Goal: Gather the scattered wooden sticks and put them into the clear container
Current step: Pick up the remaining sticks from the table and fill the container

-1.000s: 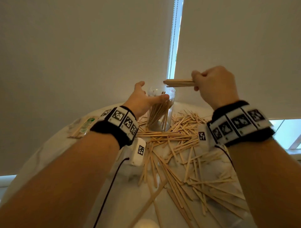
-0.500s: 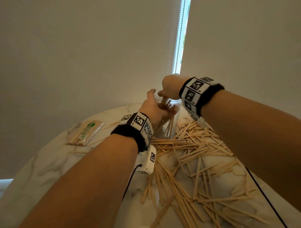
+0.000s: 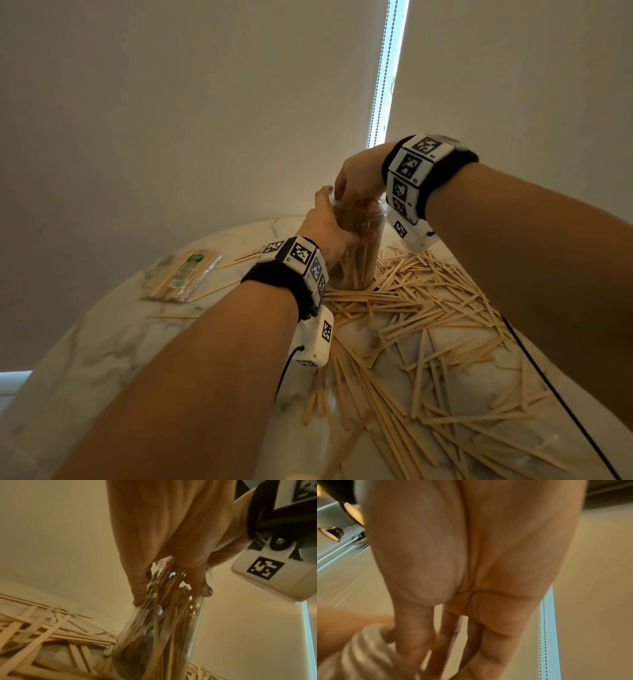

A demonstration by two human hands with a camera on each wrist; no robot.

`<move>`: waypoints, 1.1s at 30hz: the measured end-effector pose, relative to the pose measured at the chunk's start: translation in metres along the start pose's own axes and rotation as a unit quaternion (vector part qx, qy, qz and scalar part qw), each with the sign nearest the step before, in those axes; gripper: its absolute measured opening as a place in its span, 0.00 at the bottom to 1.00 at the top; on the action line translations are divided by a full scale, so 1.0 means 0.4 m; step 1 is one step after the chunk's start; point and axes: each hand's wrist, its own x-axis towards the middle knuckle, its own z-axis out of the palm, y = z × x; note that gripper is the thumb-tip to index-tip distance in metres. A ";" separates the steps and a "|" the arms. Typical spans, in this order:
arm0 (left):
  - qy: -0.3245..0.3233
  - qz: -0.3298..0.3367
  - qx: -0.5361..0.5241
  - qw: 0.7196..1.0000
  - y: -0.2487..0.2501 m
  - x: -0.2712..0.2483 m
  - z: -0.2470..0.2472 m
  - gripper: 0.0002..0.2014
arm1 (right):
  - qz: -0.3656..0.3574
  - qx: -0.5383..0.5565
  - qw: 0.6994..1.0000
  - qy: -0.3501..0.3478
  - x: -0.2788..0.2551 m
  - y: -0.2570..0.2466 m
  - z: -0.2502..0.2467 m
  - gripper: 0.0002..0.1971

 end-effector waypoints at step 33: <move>-0.269 -0.113 0.483 0.825 0.091 -0.559 0.017 0.31 | 0.087 0.061 0.981 -0.165 -0.633 -0.144 0.377 0.47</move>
